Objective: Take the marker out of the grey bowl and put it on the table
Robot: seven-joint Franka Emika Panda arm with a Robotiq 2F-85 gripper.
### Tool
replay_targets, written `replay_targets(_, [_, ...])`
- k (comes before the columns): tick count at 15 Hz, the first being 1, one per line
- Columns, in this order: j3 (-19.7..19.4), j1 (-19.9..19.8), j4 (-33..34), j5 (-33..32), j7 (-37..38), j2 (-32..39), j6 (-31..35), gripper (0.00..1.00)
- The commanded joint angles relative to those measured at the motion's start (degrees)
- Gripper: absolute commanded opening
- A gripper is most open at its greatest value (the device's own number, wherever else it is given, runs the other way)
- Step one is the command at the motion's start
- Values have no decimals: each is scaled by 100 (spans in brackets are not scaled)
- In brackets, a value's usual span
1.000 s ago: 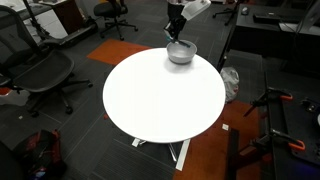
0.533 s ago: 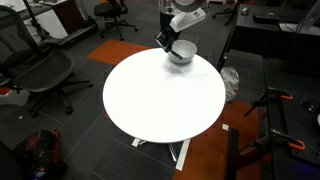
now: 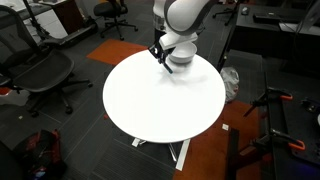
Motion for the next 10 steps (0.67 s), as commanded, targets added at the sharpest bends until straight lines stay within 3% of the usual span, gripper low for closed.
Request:
replay_targets(1, [-72, 175, 105, 111, 302, 288, 141, 5])
replay_targets(7, [34, 180, 296, 323, 239, 721, 162, 5])
replay_targets(9, [46, 185, 332, 361, 204, 795, 197, 45])
replay_targets(10, [41, 195, 338, 361, 188, 812, 204, 47])
